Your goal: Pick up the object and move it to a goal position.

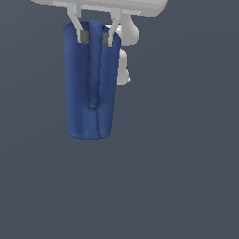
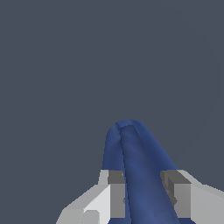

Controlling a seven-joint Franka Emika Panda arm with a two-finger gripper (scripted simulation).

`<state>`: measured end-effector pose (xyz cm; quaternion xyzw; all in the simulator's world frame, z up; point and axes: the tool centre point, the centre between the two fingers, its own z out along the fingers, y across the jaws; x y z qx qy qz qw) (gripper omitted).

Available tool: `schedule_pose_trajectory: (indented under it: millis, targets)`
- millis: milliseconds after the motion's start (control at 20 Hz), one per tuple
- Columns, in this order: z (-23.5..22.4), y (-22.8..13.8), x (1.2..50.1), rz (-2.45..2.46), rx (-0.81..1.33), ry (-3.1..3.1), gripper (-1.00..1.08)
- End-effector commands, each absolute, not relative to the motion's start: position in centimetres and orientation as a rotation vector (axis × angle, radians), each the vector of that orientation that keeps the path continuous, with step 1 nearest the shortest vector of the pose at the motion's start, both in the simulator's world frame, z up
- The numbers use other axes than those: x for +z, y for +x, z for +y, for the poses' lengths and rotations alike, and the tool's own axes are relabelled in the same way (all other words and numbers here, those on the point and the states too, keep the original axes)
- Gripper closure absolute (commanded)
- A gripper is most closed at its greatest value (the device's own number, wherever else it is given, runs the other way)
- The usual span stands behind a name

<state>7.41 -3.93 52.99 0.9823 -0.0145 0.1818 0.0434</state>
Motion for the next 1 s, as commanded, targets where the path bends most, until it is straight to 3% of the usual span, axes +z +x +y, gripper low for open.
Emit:
schedule_pose_trajectory:
  millis: [0, 450, 950]
  targets:
    - [-4.4, 6.5, 55.7, -0.043, 0.637, 2.990, 1.08]
    - [-5.6, 4.1, 60.9, -0.040, 0.797, 2.960, 1.08]
    - [-5.7, 4.0, 61.2, -0.040, 0.805, 2.960, 1.08]
